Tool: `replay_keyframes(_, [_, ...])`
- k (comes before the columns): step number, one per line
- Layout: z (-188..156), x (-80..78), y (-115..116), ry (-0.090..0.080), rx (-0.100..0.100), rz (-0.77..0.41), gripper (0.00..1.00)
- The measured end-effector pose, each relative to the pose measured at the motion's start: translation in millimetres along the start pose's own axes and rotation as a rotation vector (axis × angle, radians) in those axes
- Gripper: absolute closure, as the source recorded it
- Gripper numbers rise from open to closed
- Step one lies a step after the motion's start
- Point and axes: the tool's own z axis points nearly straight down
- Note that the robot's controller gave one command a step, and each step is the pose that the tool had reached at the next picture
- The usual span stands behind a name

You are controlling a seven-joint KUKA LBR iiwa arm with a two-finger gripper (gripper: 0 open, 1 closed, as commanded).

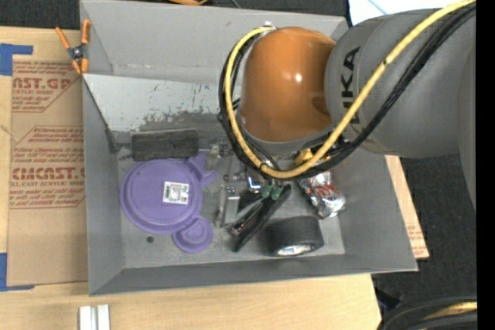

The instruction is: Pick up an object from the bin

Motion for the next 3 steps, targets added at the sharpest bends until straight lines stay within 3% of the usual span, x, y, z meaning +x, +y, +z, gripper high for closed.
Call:
replay_keyframes(1, [0, 0.0, 0, 0.000, 0.000, 0.000, 0.00])
replay_keyframes(2, [50, 9.3, -18, 0.003, 0.000, 0.164, 0.00])
replay_keyframes(3, [76, -25.5, -7, -0.002, -0.002, 0.162, 0.00])
